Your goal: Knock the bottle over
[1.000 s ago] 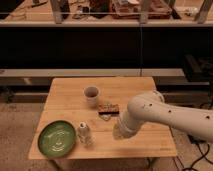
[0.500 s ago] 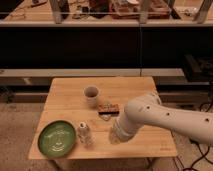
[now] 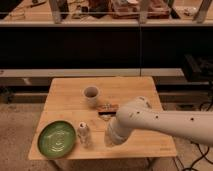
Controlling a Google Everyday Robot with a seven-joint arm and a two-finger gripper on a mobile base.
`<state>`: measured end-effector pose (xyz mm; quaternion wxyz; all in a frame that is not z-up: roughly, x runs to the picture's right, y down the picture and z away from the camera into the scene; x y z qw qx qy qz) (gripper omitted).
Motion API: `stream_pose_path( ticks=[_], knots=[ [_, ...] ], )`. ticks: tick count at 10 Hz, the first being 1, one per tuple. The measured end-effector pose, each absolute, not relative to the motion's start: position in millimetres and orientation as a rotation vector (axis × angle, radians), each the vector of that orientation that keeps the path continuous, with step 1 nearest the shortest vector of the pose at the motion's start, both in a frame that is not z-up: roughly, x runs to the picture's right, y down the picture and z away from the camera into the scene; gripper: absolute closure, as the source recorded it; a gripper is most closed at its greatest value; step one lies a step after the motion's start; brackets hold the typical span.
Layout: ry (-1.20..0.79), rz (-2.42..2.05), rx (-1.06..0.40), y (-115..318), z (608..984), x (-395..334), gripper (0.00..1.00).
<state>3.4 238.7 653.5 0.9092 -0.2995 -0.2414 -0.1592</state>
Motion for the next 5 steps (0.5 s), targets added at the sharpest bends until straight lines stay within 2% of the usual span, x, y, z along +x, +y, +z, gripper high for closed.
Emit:
stream_pose_path(
  ticks=[2, 5],
  knots=[
    [-0.523, -0.334, -0.631, 233.9, 648.4, -0.7, 0.72],
    [-0.513, -0.334, -0.542, 229.4, 653.3, -0.8, 0.72]
  ],
)
